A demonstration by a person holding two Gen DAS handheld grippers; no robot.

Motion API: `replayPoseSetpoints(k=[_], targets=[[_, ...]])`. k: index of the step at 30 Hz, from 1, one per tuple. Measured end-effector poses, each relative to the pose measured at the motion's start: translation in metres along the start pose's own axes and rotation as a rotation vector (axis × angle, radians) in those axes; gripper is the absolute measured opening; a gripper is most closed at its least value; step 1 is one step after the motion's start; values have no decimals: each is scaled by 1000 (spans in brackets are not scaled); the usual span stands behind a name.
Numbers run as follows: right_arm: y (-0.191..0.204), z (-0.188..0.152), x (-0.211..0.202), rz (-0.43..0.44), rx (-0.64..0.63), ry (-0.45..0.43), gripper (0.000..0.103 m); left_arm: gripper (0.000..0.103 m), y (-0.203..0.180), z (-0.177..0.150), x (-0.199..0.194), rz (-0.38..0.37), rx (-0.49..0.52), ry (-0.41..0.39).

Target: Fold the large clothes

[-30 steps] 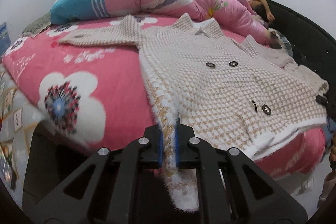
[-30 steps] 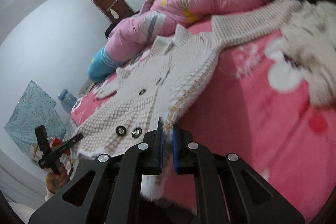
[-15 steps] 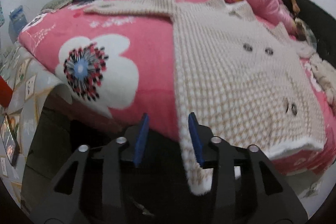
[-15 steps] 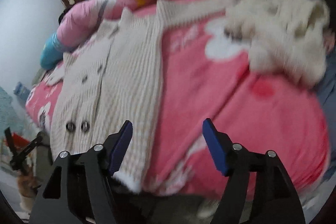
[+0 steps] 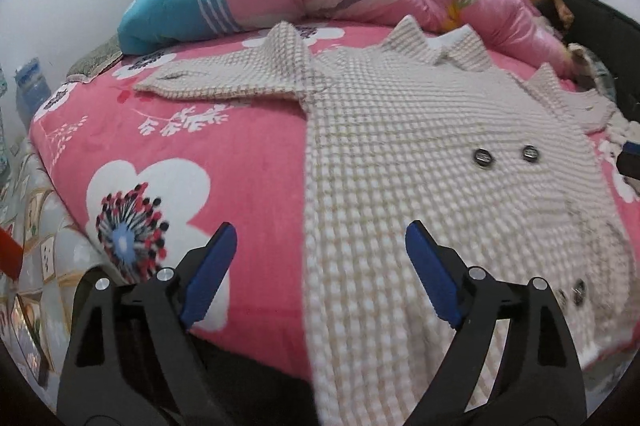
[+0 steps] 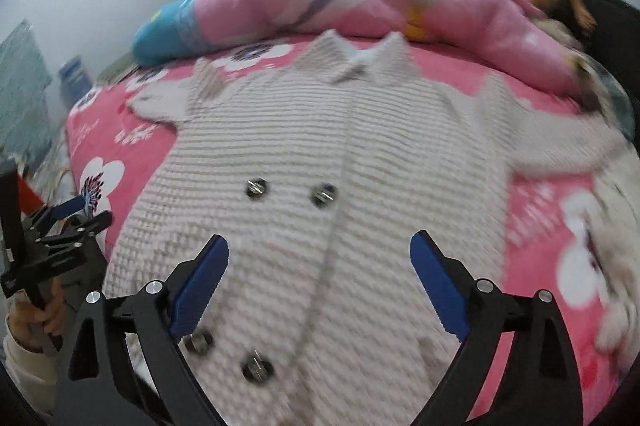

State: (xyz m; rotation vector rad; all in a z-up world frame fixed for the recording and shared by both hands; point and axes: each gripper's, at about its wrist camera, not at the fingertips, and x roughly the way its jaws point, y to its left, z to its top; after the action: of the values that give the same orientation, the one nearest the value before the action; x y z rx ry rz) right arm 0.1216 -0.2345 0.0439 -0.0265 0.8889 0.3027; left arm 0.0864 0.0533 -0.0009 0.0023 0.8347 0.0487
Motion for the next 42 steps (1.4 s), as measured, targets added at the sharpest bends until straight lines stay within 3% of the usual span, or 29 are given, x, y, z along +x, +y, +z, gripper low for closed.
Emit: replayPoseSetpoints(k=[9, 16, 23, 28, 33, 37, 39, 40, 41, 42], targets=[[54, 61, 96, 45, -78, 92, 90, 83, 27, 35, 62, 38, -83, 48], [87, 90, 145, 48, -131, 105, 90, 83, 59, 71, 87, 93, -125, 0], [96, 110, 170, 57, -134, 84, 90, 83, 129, 108, 111, 190, -260, -86], [93, 119, 186, 80, -107, 76, 90, 83, 194, 133, 145, 223, -422, -83], [92, 122, 202, 97, -98, 91, 90, 68, 264, 153, 191, 230, -589, -21], [95, 121, 215, 106, -104, 114, 90, 49, 295, 158, 234, 225, -658, 62], [96, 119, 222, 108, -105, 128, 90, 46, 298, 161, 247, 234, -654, 65], [96, 119, 224, 108, -105, 132, 90, 37, 296, 165, 248, 244, -630, 57], [96, 118, 226, 108, -105, 134, 90, 21, 290, 170, 249, 248, -594, 55], [96, 118, 227, 106, -103, 136, 90, 18, 283, 176, 249, 275, -556, 54]])
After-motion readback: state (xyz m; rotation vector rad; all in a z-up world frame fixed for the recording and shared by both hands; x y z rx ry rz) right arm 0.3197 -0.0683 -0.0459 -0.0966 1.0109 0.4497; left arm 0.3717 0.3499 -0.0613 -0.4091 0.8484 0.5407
